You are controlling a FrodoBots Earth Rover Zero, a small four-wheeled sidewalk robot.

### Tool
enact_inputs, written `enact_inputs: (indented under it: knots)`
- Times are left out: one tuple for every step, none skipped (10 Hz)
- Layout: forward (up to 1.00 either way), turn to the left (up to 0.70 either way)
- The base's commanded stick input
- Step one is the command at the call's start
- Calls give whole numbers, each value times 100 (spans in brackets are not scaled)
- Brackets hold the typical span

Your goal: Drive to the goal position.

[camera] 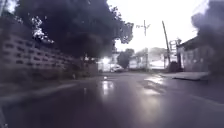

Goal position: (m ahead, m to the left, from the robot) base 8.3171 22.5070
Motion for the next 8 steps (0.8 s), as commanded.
enact_inputs:
  knots:
    - [70, 0]
    - [70, 0]
    - [70, 0]
    - [70, 0]
    - [70, 0]
    - [70, -10]
    - [70, -35]
    - [70, -25]
